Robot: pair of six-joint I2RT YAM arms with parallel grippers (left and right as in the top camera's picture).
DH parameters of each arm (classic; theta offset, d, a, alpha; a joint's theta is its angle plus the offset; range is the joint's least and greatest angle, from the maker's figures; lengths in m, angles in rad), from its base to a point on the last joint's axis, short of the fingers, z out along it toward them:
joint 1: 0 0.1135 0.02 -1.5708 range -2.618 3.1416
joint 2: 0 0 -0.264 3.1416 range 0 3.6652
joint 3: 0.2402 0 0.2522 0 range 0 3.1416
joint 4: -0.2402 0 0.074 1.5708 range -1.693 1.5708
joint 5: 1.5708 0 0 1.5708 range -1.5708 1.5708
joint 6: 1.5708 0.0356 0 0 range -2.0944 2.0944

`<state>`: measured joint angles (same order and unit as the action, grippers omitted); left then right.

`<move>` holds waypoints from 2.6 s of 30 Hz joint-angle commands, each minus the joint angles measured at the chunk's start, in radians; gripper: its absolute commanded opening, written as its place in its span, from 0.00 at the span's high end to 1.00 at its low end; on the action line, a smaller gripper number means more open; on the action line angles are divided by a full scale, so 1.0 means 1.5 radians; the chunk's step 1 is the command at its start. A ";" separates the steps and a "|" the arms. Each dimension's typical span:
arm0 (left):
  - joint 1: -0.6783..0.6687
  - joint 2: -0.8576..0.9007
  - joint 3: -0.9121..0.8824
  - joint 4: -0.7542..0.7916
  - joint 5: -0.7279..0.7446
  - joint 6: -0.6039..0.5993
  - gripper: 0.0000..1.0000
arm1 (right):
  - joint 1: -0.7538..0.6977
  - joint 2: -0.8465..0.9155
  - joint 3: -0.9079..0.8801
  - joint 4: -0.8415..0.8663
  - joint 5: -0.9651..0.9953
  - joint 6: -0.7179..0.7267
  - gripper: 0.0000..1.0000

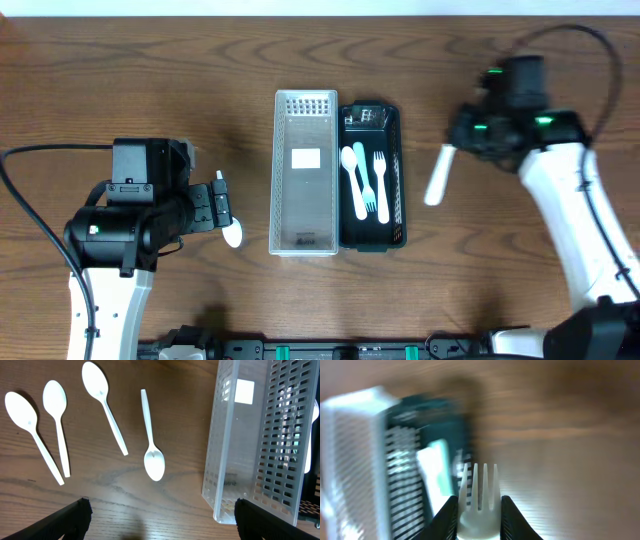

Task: Pack container
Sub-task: 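Place the fork into the black basket and release it, then lower the left gripper onto a white spoon and grasp its handle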

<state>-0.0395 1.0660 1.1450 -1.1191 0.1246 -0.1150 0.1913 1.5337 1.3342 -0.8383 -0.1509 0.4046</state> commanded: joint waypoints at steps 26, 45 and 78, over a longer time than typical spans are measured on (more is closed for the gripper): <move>0.004 0.004 -0.011 0.000 -0.004 0.002 0.02 | 0.185 0.167 0.022 0.023 0.047 -0.015 0.51; 0.004 0.160 0.055 0.034 -0.006 0.002 0.02 | -0.156 0.060 0.206 -0.208 0.095 -0.101 0.11; 0.004 0.559 -0.021 0.217 -0.013 -0.011 0.02 | -0.221 0.064 0.067 -0.166 0.095 -0.116 0.12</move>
<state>-0.0399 1.8782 1.1206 -0.7956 0.1127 -0.1287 -0.1375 1.6230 1.4395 -1.0870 -0.0048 0.2432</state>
